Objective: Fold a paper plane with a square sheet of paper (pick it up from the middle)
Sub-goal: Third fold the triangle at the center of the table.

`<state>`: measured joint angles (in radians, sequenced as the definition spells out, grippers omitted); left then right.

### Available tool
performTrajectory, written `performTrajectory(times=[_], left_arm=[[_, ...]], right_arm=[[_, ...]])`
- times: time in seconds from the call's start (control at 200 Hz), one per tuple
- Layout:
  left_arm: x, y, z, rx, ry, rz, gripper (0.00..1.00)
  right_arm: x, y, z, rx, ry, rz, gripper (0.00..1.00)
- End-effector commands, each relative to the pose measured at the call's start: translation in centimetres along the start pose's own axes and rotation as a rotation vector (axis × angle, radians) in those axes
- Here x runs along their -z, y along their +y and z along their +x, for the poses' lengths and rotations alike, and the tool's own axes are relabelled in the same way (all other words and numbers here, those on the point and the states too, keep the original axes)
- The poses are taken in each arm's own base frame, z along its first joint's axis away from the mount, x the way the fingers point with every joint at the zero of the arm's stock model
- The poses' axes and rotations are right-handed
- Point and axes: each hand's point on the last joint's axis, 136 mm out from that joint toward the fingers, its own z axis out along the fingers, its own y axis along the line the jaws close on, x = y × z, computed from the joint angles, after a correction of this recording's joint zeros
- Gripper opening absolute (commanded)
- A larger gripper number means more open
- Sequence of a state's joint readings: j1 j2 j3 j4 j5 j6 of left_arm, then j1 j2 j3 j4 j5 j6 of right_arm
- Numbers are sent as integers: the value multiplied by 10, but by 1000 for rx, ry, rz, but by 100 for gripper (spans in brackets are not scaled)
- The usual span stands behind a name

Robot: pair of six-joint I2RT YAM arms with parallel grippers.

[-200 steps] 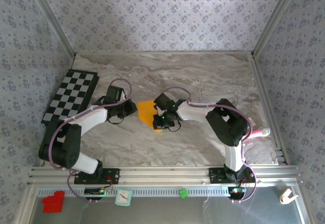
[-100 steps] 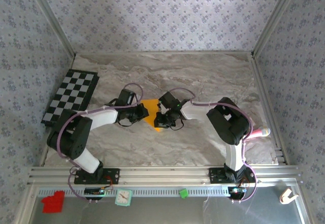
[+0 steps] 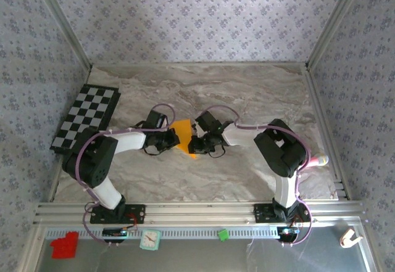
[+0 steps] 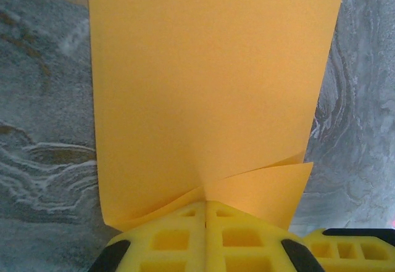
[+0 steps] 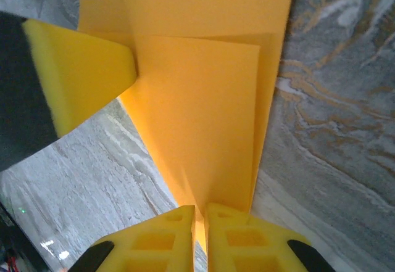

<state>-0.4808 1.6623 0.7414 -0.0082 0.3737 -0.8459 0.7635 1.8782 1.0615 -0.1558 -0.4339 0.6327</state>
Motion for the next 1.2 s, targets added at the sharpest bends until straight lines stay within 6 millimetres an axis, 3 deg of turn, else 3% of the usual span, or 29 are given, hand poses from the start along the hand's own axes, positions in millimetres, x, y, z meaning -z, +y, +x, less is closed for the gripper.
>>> performTrajectory(times=[0.0,0.32,0.355,0.6,0.63,0.89,1.059,1.194], left_arm=[[-11,26,13,6,44,-99,2],[-11,34,17,9,62,-141,0],[-10,36,17,12,64,-147,0],[-8,54,23,25,77,-233,0],[-8,57,23,25,80,-246,0],[-10,79,29,35,97,-317,0],[-10,70,26,31,92,-282,0],[-6,43,15,10,78,-198,0]], right_arm=[[4,10,-7,98,5,1,13],[-17,11,-7,121,46,9,9],[-15,20,-17,135,25,-4,9],[-20,9,-8,130,57,16,8],[-22,-3,7,118,87,35,8],[-3,-18,46,126,146,42,7],[8,-33,72,80,186,77,7],[18,-30,60,82,131,85,7]])
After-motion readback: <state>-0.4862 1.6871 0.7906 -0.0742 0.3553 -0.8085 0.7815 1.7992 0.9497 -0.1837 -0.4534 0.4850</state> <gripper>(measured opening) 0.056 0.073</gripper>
